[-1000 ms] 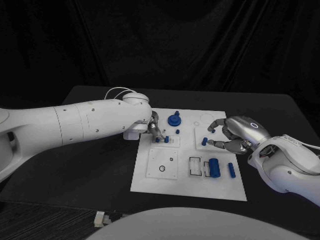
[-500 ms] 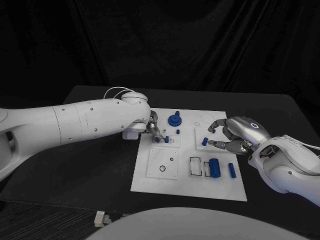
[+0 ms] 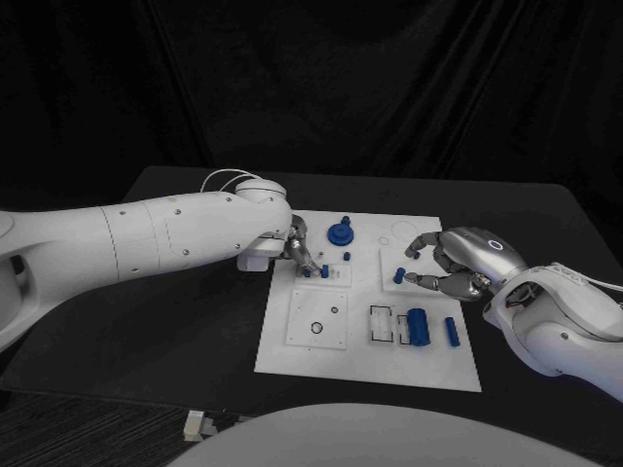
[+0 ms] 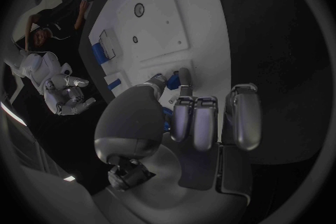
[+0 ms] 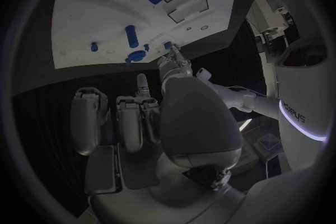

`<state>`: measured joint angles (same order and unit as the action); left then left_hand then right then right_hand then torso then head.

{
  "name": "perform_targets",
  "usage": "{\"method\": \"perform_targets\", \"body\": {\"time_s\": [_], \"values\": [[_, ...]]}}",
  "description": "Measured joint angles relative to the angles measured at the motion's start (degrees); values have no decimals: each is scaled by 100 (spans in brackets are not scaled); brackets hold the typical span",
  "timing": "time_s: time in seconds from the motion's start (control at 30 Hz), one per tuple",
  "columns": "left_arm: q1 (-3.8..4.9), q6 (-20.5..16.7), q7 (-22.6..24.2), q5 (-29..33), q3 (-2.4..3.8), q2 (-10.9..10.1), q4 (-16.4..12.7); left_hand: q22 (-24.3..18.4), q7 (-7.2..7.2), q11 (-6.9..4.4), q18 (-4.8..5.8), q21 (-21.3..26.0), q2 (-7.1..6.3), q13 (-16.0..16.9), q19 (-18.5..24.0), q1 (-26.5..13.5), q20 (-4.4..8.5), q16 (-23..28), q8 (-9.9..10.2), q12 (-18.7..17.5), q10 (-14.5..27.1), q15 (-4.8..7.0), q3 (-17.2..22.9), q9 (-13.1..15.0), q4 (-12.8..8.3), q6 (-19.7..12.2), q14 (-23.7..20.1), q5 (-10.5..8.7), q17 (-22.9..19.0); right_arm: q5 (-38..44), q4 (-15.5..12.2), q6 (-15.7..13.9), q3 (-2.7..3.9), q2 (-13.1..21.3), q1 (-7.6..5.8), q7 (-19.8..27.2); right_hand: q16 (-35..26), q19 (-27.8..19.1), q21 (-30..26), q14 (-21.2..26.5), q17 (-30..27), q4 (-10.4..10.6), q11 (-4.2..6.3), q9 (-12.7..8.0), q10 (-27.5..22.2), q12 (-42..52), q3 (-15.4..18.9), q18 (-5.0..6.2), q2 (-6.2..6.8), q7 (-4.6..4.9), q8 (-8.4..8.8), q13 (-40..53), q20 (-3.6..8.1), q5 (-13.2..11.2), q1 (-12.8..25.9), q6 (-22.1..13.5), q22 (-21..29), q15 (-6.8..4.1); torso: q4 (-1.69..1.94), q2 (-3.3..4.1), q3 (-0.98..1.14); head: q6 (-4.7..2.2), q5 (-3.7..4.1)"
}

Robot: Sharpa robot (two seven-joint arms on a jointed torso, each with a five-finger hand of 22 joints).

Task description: Assemble the parts on the task board

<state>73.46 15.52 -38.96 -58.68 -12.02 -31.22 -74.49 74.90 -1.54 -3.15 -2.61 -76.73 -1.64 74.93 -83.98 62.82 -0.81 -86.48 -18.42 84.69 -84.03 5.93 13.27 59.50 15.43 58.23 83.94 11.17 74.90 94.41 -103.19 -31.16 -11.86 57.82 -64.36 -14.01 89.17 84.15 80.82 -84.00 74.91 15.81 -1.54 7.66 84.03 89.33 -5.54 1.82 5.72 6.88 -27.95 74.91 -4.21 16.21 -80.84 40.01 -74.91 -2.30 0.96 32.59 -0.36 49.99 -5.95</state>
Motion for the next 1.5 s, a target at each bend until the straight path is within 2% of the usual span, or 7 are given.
{"method": "perform_targets", "body": {"time_s": [0.3, 0.47, 0.7, 1.03, 1.23, 1.37, 1.5], "values": [[-7, -5, -17, -10, -7, -18, 14, 0, 0, 0, 0, 0, -15, 0, 0, -247, 0, 0, -53, 0, 0, 0, -222, 71, 125, -41, 0, -316, 0, -6, 1, 11, 0, 3, 1, 0, 0, 0, 0, 0, 0, 0, 0, -5, 0, 0, 0, 0, 0, -21, 0, 0, 0, 38, 0, 21, 0, 0, -1, -1, -1, 0, 3], [-10, -4, -27, -15, -10, -49, 13, 0, 0, 0, 0, 0, -20, 0, 0, -476, 0, 0, -80, 0, 0, 0, -436, 115, 131, -41, 0, -275, 0, -8, 1, 15, 0, 4, 1, 0, 0, 0, 0, 0, 0, 0, 0, -10, 0, 0, 0, -1, 0, 0, 0, 0, 0, 61, 0, 42, 0, 0, -2, -1, -1, 0, 8], [-15, -6, -46, -23, -14, -89, -2, 0, 12, 0, 0, 0, 26, 0, 0, -518, 0, 0, -178, 0, 0, 0, -538, 232, 113, -52, 0, -264, 0, -10, 7, 22, 0, 0, 2, 0, 0, 0, -20, 0, 0, 0, 0, -17, 0, 0, 0, 0, -1, 0, 0, 0, 0, 87, -44, 42, -4, 0, -2, -1, 0, 0, 3], [-24, -154, -104, -47, -23, -317, -238, 0, 52, 0, 0, 0, 56, 0, 0, -487, 0, 0, -399, 0, 0, 0, -670, 461, 117, -92, 0, -23, 0, -11, 14, 29, 0, 3, 3, 0, 0, 0, -20, 0, 0, 0, 0, -22, 0, 0, 0, 0, -1, 0, 0, 4, 0, 127, -44, 42, -4, 0, 1, -1, -1, 0, 24], [38, -371, -62, -53, -22, -440, -369, 0, 73, 0, 0, 12, 93, 0, 0, -340, 0, 0, -480, 0, 0, 0, -710, 564, 108, -153, 0, 169, 0, -12, 21, 33, 0, -2, 3, -1, 0, 0, -20, 0, 0, 0, 0, -21, 0, 0, 0, 0, -1, 0, 0, 4, 0, 127, -44, 42, -3, 0, 1, -1, -1, 0, 14], [59, -519, 44, -56, -19, -497, -433, 0, 64, 0, 0, 45, 83, 0, 0, -161, 0, 0, -519, -9, 0, 0, -717, 607, 101, -186, 0, 258, 0, -12, 21, 35, 0, -3, 3, -1, 0, 0, -20, 0, 0, 0, 0, -21, 0, 0, 0, 0, -1, 0, 0, 3, 0, 127, -44, 42, -3, 0, 0, -1, -1, 0, 23], [66, -692, 249, -58, -20, -626, -558, 0, 28, 0, 0, 104, 30, 0, 0, 338, 0, 27, -461, -80, 0, -2, -674, 543, 58, -402, 2, 326, 0, -13, 7, 35, 0, 22, 3, 0, 0, 0, -20, 0, 0, 0, 0, -27, 0, 0, 0, 0, -1, 0, 0, 3, 0, 127, -44, 42, -3, 0, -1, -3, -1, 0, 46]]}}
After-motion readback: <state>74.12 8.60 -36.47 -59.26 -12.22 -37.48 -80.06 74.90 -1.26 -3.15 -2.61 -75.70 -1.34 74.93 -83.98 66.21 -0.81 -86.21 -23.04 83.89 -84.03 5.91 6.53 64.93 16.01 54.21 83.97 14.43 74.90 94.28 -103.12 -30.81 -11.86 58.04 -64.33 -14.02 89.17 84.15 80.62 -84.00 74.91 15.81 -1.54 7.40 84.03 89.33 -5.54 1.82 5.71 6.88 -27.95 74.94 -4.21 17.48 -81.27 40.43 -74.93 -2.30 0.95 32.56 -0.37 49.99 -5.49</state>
